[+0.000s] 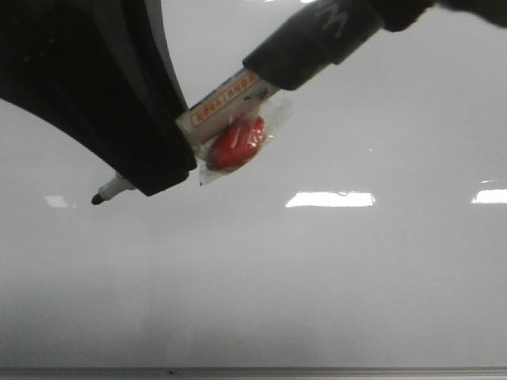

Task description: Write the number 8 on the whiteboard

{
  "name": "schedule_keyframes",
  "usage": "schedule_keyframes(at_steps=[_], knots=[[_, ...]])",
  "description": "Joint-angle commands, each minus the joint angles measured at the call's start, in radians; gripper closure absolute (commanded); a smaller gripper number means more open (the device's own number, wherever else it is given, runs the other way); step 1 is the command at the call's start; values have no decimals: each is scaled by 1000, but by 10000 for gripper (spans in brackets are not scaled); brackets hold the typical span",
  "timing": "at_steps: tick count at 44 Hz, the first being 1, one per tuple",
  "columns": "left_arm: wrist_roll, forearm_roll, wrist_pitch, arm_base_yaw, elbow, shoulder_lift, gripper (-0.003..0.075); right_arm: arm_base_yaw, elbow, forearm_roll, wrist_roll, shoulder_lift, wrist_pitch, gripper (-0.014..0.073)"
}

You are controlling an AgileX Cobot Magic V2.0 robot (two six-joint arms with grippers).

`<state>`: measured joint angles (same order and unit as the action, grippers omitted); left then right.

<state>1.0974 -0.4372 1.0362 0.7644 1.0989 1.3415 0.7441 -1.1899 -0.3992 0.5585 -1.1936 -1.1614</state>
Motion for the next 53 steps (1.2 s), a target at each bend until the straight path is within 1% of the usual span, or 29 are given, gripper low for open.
schedule_keyframes(at_steps=[1, 4, 7, 11, 19, 23, 28, 31, 34, 37, 43, 46, 47, 50, 53], knots=[[-1, -38, -18, 8, 33, -28, 721, 9, -75, -29, 12, -43, 29, -59], [-1, -38, -18, 8, 33, -28, 721, 9, -97, -29, 12, -80, 29, -43], [-1, -38, -19, 8, 33, -28, 721, 9, -114, -29, 12, -110, 29, -1], [-1, -38, -22, 8, 33, -28, 721, 9, -121, -29, 12, -138, 44, 87], [-1, -38, -22, 8, 33, -28, 721, 9, -121, -30, 12, -163, 47, 228], [-1, -38, -22, 8, 33, -28, 721, 9, -121, -31, 12, -163, 45, 319], [-1, -38, -29, 8, 33, -28, 719, 9, -121, -31, 12, -163, 19, 480], [-8, -38, -41, 8, 33, -28, 703, 9, -121, -31, 12, -163, -2, 569], [-10, -40, -48, 5, 33, -28, 656, 9, -121, -31, 12, -163, -12, 622], [-11, -40, -50, 2, 33, -28, 581, 9, -121, -30, 12, -163, -13, 659], [-28, -42, -57, 2, 33, -28, 364, 7, -121, -25, 16, -158, 7, 660], [-62, -35, -62, 2, 33, -28, 263, 2, -121, -8, 16, -152, 8, 660], [-62, -32, -62, 2, 33, -28, 240, 0, -120, -2, 16, -151, 8, 660], [-66, -27, -62, 2, 33, -30, 202, -19, -112, 22, 15, -136, 6, 660], [-84, -27, -65, 2, 33, -39, 209, -49, -94, 29, 15, -117, 8, 660]])
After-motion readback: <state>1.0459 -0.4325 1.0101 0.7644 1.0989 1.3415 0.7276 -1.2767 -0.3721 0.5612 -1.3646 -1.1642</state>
